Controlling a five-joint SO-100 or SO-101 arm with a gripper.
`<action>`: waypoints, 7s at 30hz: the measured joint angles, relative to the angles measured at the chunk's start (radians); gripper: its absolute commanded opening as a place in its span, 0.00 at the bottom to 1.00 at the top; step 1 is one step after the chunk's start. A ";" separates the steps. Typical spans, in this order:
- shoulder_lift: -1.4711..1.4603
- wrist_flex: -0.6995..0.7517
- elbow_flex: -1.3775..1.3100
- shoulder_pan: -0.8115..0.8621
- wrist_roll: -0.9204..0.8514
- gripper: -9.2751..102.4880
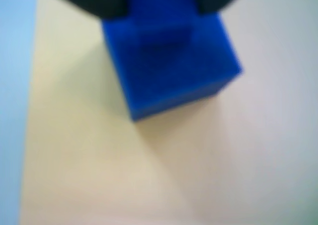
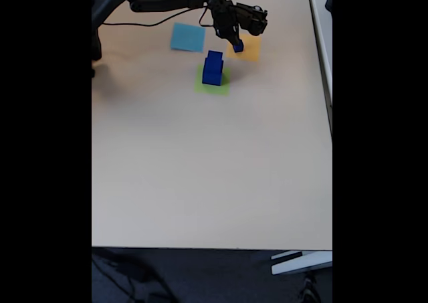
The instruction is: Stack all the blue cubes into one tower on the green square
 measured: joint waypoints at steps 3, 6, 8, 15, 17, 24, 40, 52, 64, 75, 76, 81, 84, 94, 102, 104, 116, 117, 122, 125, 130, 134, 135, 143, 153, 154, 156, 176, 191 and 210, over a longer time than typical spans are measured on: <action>0.000 0.000 0.000 0.000 0.002 0.09; 0.000 0.000 0.000 0.000 0.002 0.08; 0.000 0.000 0.000 0.000 0.002 0.08; 0.000 0.081 -0.049 -0.015 0.046 0.08; 0.000 0.110 -0.067 -0.034 0.061 0.08; 0.000 0.152 -0.075 -0.075 0.118 0.08; 0.224 0.135 0.236 -0.118 0.167 0.08; 0.376 0.005 0.546 -0.160 0.249 0.08; 0.486 -0.021 0.735 -0.150 0.258 0.08; 0.531 -0.046 0.864 -0.150 0.282 0.08; 0.537 -0.046 0.868 -0.150 0.282 0.08; 0.537 -0.048 0.873 -0.150 0.284 0.09; 0.537 -0.057 0.873 -0.150 0.284 0.10; 0.537 -0.091 0.913 -0.160 0.284 0.10; 0.537 -0.097 0.922 -0.158 0.284 0.15; 0.537 -0.098 0.923 -0.158 0.285 0.16; 0.537 -0.117 0.925 -0.158 0.285 0.26; 0.537 -0.117 0.925 -0.158 0.282 0.26; 0.531 -0.117 0.822 -0.158 0.262 0.28; 0.488 -0.109 0.715 -0.160 0.258 0.30; 0.387 -0.107 0.526 -0.160 0.261 0.31; 0.322 -0.107 0.451 -0.158 0.256 0.33; 0.316 -0.107 0.448 -0.152 0.245 0.34; 0.307 -0.135 0.448 -0.072 0.118 0.36; 0.227 -0.201 0.387 -0.012 -0.015 0.34; 0.215 -0.210 0.377 -0.012 -0.025 0.34; 0.195 -0.221 0.357 -0.011 -0.037 0.34; 0.069 -0.222 0.206 -0.054 -0.054 0.32; 0.034 -0.222 0.186 -0.055 -0.077 0.30; 0.023 -0.222 0.184 -0.055 -0.089 0.16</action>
